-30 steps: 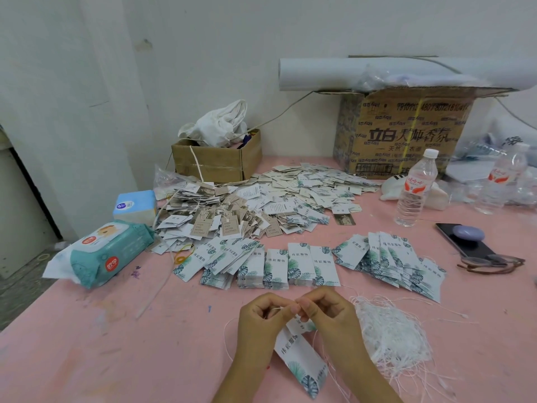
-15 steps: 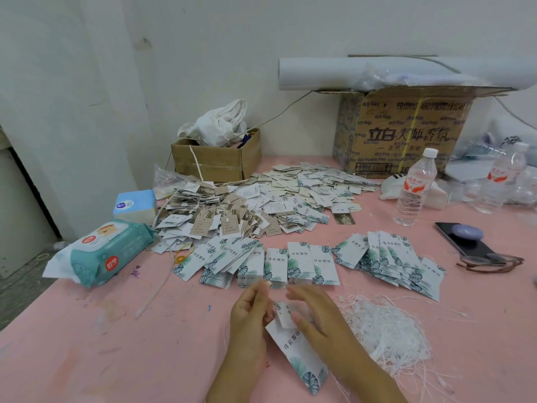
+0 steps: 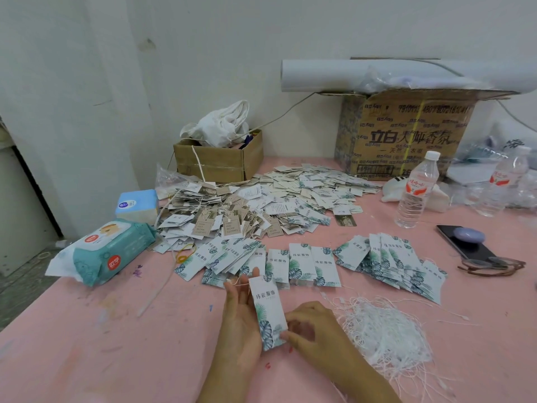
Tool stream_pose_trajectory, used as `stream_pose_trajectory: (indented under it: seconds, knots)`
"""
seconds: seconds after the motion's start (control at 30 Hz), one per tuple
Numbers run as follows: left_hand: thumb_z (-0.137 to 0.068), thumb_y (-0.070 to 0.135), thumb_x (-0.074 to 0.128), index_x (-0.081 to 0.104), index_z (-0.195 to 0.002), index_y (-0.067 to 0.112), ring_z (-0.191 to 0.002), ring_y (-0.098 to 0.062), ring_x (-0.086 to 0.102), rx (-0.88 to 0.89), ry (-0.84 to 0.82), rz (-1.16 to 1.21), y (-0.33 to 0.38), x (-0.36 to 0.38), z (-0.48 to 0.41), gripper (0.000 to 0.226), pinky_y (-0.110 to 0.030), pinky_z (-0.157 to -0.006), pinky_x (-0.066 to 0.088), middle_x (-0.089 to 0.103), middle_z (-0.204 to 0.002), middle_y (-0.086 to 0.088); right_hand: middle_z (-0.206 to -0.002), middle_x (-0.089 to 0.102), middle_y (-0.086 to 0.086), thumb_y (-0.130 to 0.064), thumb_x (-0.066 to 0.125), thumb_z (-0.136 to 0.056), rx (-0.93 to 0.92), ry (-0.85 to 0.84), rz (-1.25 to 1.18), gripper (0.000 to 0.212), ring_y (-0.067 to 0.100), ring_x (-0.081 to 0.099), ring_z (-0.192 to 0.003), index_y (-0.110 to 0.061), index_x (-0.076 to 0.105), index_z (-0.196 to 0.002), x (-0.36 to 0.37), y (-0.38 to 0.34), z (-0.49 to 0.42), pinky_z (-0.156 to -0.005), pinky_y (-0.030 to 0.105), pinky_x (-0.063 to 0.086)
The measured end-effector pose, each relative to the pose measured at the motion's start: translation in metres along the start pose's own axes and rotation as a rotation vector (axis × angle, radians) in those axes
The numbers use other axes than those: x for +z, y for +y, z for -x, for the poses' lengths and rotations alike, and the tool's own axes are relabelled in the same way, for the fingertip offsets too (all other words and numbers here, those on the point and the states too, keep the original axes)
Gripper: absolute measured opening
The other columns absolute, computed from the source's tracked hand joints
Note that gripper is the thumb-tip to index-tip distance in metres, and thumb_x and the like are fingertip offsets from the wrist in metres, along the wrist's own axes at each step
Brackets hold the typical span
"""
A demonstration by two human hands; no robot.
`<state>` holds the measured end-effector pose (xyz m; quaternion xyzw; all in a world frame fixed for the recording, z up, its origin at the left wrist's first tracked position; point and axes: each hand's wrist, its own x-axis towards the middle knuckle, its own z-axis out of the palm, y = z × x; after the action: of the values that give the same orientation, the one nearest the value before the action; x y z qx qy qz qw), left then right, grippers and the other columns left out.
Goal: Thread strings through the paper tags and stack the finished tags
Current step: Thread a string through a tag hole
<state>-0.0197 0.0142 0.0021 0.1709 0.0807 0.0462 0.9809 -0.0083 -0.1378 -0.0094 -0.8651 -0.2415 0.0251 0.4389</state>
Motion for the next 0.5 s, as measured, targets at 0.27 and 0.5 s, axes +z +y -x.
stream_pose_trajectory:
  seconds: [0.27,0.5]
  knots:
    - [-0.079,0.045,0.051,0.067,-0.094,0.020,-0.097,-0.011,0.070,0.066,-0.020,0.020,0.000,-0.001,-0.002,0.033,-0.037,-0.077,0.056,0.073,-0.102,0.005,-0.078,0.060,-0.007,-0.021,0.070,-0.086,0.145,0.075,-0.262,0.013,0.001,0.050,-0.058,-0.028,0.068,-0.075,-0.006,-0.003,0.001,-0.056,0.011,0.037]
    - [-0.080,0.042,0.058,0.076,-0.077,0.023,-0.081,-0.007,0.061,0.101,0.066,0.015,0.005,-0.010,-0.007,0.026,-0.026,-0.081,0.045,0.067,-0.086,0.008,-0.068,0.052,0.005,-0.005,0.058,-0.091,0.256,0.207,-0.633,0.027,0.014,0.043,-0.060,-0.019,0.056,-0.069,-0.031,-0.002,-0.002,-0.054,0.022,0.032]
